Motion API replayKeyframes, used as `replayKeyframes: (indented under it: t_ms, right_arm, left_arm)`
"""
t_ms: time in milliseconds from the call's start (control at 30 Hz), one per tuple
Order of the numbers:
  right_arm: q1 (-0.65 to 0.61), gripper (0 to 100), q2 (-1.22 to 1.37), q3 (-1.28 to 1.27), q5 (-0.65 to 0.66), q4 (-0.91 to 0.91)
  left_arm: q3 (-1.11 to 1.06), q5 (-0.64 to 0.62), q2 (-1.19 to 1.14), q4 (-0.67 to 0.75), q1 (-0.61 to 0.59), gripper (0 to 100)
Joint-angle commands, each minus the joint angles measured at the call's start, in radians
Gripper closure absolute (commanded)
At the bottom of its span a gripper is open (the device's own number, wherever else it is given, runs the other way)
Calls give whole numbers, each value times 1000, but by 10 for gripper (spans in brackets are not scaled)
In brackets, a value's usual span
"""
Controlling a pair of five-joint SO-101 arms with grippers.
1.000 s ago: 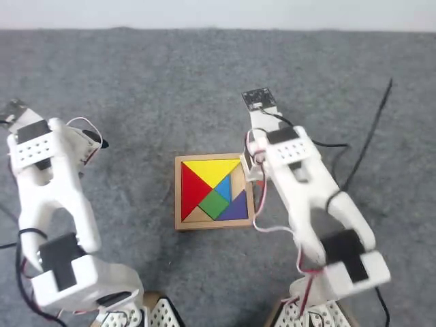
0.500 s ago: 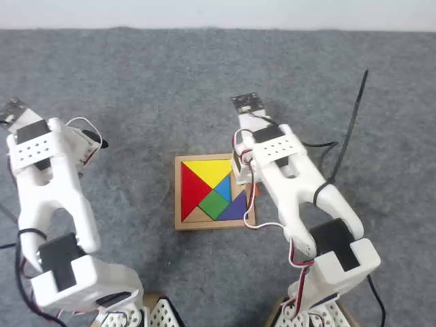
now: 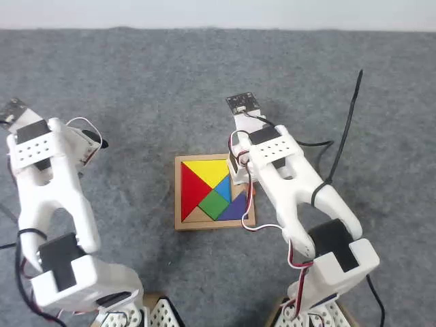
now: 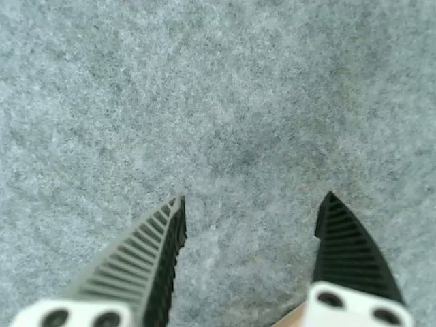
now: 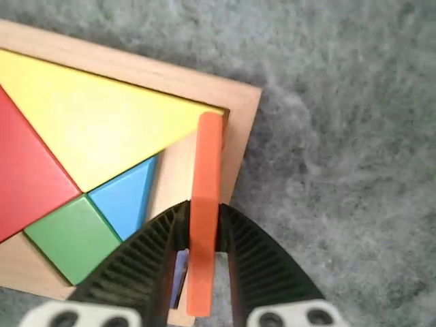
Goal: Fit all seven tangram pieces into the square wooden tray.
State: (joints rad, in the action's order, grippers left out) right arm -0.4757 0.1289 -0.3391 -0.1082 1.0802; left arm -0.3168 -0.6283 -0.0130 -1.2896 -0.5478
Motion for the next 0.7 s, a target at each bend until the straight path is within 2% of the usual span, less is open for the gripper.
replayKeyframes:
  t_ms: [0,133,433,667]
  right_arm:
    - [-12,954,-5,49,-8,-16]
    - [-13,872,-5,48,-8,-16]
    - [-93,887,-5,57,-8,-16]
    - [-105,886,-8,57,-8,-15]
  left_arm:
    - [30,9,5,11,8,706]
    - [30,9,5,11,8,706]
    - [30,9,5,9,8,706]
    - [30,9,5,9,8,706]
